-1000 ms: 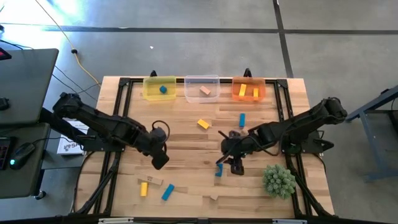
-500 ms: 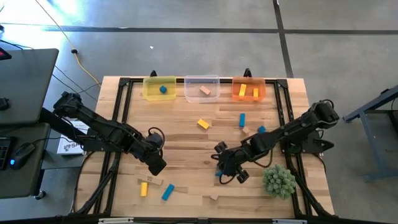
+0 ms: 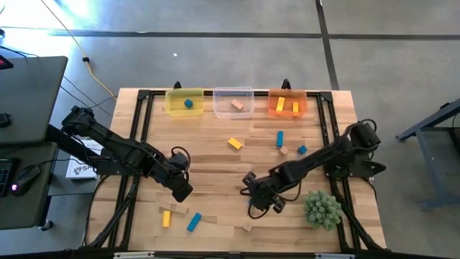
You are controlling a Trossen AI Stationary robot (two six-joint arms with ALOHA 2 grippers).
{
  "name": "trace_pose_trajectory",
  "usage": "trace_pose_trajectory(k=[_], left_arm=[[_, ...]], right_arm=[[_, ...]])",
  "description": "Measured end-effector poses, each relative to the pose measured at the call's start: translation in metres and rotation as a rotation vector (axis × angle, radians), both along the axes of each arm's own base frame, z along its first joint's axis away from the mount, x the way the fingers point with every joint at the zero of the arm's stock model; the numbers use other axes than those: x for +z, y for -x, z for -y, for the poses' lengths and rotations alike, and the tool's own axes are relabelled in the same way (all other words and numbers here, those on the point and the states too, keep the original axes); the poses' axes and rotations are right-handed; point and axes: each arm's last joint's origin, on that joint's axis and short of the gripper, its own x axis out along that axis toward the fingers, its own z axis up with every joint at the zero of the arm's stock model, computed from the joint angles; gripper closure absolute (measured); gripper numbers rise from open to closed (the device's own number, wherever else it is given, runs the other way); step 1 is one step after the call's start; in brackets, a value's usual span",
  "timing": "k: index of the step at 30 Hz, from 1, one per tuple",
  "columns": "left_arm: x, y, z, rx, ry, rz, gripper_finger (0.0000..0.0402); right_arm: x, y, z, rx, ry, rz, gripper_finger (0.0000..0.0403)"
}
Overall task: Sort & place blocks by color
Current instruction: Put the blue block into the yellow bin
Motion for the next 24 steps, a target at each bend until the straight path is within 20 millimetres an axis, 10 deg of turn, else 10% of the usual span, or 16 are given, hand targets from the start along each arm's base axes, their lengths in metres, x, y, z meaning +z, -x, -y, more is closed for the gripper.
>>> trace_pose_trajectory(k=[24], left_arm=[[0.000,0.000,0.000,0.000,0.000,0.000,0.0167]], right_arm=[[-0.044,-0.008,-0.004,0.020,0.128,-0.083,0.0236]])
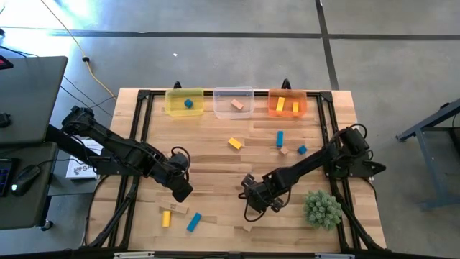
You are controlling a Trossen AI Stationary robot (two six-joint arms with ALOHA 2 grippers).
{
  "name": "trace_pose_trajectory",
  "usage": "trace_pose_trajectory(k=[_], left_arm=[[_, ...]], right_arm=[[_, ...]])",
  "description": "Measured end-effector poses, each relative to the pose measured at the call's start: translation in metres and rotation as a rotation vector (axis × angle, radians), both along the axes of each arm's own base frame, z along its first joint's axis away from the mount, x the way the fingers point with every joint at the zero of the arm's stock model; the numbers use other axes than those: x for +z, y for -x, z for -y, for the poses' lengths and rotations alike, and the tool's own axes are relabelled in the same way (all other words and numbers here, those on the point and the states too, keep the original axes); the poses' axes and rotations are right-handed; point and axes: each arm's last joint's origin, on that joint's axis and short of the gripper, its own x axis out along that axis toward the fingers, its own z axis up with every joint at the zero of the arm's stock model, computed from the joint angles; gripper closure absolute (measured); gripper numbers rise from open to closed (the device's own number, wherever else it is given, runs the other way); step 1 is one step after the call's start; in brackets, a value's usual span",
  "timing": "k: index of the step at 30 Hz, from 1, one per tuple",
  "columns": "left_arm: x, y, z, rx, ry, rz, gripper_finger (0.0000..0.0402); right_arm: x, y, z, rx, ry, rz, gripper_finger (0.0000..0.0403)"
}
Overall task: Sort & place blocks by color
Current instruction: Put the blue block into the yellow bin
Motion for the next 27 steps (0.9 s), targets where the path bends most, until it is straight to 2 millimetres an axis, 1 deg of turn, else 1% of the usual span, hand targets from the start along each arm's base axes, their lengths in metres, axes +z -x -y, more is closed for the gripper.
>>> trace_pose_trajectory(k=[3,5,7,9,11,12,13,17,21,27], left_arm=[[0.000,0.000,0.000,0.000,-0.001,0.000,0.0167],[0.000,0.000,0.000,0.003,-0.007,0.003,0.0167],[0.000,0.000,-0.001,0.008,-0.018,0.007,0.0167],[0.000,0.000,-0.001,0.012,-0.025,0.009,0.0167],[0.000,0.000,-0.001,0.012,-0.026,0.010,0.0167],[0.000,0.000,-0.001,0.013,-0.026,0.010,0.0167],[0.000,0.000,-0.001,0.007,-0.030,0.010,0.0167],[0.000,-0.001,-0.002,-0.009,-0.057,0.018,0.0167],[0.000,-0.001,-0.003,-0.002,-0.094,0.030,0.0167],[0.000,-0.004,-0.012,-0.019,-0.136,0.033,0.0167]], right_arm=[[0.000,0.000,0.000,-0.002,0.004,0.002,0.0246],[0.000,0.000,0.000,-0.005,0.003,0.001,0.0265],[0.000,0.000,0.000,-0.006,0.003,0.000,0.0294],[0.000,0.000,0.000,-0.010,0.002,-0.001,0.0332],[0.000,0.000,0.000,-0.037,-0.006,-0.004,0.0372],[0.000,0.000,0.000,-0.057,-0.012,-0.006,0.0385],[0.000,0.000,0.000,-0.065,-0.015,-0.007,0.0390],[0.000,0.000,0.000,-0.115,-0.023,-0.008,0.0375],[0.001,-0.002,0.004,-0.170,-0.042,-0.013,0.0393],[0.004,-0.009,0.016,-0.292,-0.042,0.008,0.0391]])
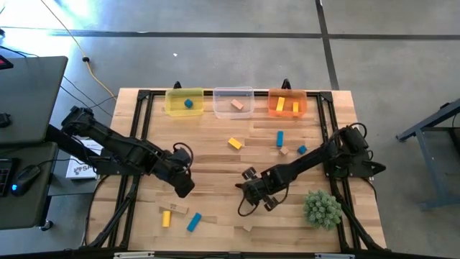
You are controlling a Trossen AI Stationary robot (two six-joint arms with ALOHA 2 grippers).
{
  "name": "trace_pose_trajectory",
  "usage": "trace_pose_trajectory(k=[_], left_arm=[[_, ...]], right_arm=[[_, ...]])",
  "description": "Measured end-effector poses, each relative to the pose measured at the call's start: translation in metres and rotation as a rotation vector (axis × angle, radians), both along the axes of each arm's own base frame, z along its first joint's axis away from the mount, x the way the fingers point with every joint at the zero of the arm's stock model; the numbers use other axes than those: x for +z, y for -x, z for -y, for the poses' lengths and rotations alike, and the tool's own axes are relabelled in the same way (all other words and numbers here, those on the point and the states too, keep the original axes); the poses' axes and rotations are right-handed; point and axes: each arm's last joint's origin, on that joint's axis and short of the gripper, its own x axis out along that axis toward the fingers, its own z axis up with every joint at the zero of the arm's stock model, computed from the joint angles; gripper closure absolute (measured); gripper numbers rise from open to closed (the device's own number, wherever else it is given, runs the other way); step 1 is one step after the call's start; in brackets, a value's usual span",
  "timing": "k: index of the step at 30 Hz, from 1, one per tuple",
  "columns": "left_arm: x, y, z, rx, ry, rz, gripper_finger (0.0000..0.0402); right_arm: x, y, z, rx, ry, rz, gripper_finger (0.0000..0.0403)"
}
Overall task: Sort & place blocks by color
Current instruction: Put the blue block into the yellow bin
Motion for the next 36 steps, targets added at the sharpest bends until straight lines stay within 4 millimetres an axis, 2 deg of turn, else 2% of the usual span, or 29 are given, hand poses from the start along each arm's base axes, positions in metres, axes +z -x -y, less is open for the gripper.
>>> trace_pose_trajectory(k=[6,11,22,29,36], left_arm=[[0.000,-0.004,-0.018,0.005,-0.072,-0.006,0.0167],[-0.001,-0.007,-0.042,0.021,-0.156,-0.038,0.0167],[-0.002,-0.003,-0.118,0.078,-0.262,-0.148,0.0167],[-0.002,0.011,-0.167,0.116,-0.309,-0.214,0.0167],[0.000,0.027,-0.207,0.119,-0.357,-0.228,0.0167]], right_arm=[[0.023,-0.022,0.015,-0.067,0.003,0.093,0.0396],[0.045,-0.043,0.039,-0.126,-0.004,0.172,0.0398],[0.085,-0.071,0.117,-0.288,0.009,0.304,0.0398],[0.104,-0.076,0.167,-0.417,-0.002,0.371,0.0398],[0.119,-0.078,0.210,-0.579,-0.051,0.485,0.0398]])
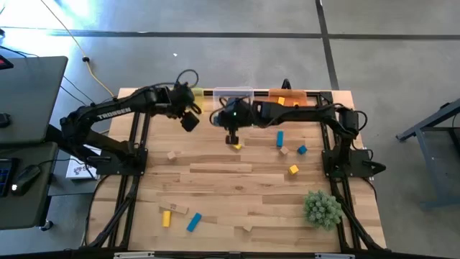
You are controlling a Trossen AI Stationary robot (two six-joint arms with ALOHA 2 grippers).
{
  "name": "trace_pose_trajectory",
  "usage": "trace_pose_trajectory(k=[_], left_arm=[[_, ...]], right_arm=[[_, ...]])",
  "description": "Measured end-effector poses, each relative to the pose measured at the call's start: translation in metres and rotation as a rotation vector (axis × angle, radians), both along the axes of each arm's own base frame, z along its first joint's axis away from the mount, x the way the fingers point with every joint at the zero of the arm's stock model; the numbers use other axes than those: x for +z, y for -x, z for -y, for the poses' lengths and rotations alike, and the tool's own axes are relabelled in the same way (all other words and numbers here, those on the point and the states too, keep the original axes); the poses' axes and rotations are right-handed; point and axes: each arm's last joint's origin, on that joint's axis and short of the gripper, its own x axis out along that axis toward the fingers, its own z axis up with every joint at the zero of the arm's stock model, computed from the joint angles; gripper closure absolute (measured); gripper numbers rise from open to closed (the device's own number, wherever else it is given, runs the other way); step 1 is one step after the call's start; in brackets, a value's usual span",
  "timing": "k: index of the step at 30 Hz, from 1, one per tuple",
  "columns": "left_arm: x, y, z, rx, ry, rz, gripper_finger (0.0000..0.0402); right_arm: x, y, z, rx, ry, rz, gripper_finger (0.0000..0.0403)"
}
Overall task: Sort & place blocks by color
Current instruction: Put the blue block into the yellow bin
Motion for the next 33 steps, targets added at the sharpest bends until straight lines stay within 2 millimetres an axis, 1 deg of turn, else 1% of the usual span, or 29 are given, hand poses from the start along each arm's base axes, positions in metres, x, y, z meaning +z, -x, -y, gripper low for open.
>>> trace_pose_trajectory(k=[9,14,19,23,26,29,33], left_arm=[[0.007,0.014,-0.043,-0.107,0.017,0.194,0.0167],[0.011,0.028,-0.063,-0.107,0.006,0.275,0.0167],[0.014,0.039,-0.077,-0.125,0.022,0.376,0.0167],[0.018,0.047,-0.086,-0.188,0.055,0.508,0.0167],[0.021,0.052,-0.091,-0.227,0.089,0.616,0.0167],[0.024,0.056,-0.095,-0.247,0.118,0.696,0.0167],[0.028,0.058,-0.097,-0.268,0.139,0.767,0.0167]], right_arm=[[0.012,0.001,0.041,-0.191,-0.134,0.204,0.0398],[0.024,0.001,0.060,-0.302,-0.222,0.382,0.0398],[0.037,0.002,0.078,-0.390,-0.320,0.575,0.0398],[0.046,0.003,0.088,-0.422,-0.367,0.696,0.0398],[0.051,0.004,0.093,-0.432,-0.444,0.763,0.0398],[0.056,0.005,0.095,-0.405,-0.556,0.828,0.0398],[0.063,0.004,0.093,-0.348,-0.618,0.894,0.0398]])
